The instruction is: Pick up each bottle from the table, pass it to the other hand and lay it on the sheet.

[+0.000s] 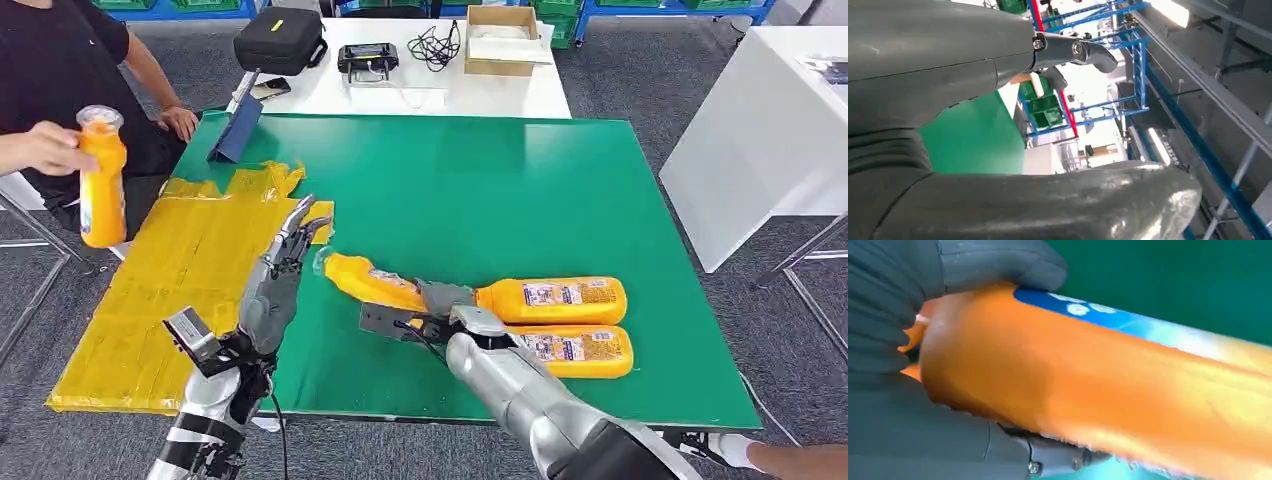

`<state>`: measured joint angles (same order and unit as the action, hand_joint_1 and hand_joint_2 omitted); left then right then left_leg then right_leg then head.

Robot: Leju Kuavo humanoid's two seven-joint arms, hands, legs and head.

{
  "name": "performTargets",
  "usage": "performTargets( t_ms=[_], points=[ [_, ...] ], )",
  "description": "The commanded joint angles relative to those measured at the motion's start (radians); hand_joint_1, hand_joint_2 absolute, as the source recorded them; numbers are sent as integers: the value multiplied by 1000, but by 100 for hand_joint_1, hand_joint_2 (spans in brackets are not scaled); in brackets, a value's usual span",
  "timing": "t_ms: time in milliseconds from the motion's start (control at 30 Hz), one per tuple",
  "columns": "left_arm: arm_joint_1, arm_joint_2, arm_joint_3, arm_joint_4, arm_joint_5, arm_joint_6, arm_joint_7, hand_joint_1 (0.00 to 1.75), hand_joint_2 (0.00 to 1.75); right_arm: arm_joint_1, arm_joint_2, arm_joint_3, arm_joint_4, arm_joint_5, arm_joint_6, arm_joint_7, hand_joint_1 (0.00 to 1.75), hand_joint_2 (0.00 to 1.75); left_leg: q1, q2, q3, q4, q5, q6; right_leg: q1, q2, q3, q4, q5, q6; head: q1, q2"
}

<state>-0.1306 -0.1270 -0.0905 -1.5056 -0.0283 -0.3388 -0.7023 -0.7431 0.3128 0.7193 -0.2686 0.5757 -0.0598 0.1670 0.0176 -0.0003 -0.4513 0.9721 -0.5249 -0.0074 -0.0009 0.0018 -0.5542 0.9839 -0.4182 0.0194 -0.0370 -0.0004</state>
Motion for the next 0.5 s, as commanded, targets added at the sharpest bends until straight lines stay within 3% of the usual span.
performTargets(
  t_ms=[33, 400, 500],
  points=[
    [56, -58, 174, -2, 46, 5, 4, 0, 0, 66, -64, -509, -48, -318, -108, -494, 175, 175, 0, -1, -6, -2, 3, 2, 0, -1, -5, -4, 4, 1, 0, 0],
    [56, -58, 174, -2, 46, 5, 4, 0, 0, 66, -64, -509, -48, -318, -108, -494, 175, 175, 1, -1, -15, 0, 1, 1, 0, 0, -16, 0, 2, 2, 0, 0],
    [51, -74, 208, 18, 48, 77, 4, 0, 0, 62, -31, -557, -91, -350, -100, -580, 175, 175, 1, 0, -17, 0, 1, 1, 0, 1, -18, 1, 1, 2, 0, 0]
  ],
)
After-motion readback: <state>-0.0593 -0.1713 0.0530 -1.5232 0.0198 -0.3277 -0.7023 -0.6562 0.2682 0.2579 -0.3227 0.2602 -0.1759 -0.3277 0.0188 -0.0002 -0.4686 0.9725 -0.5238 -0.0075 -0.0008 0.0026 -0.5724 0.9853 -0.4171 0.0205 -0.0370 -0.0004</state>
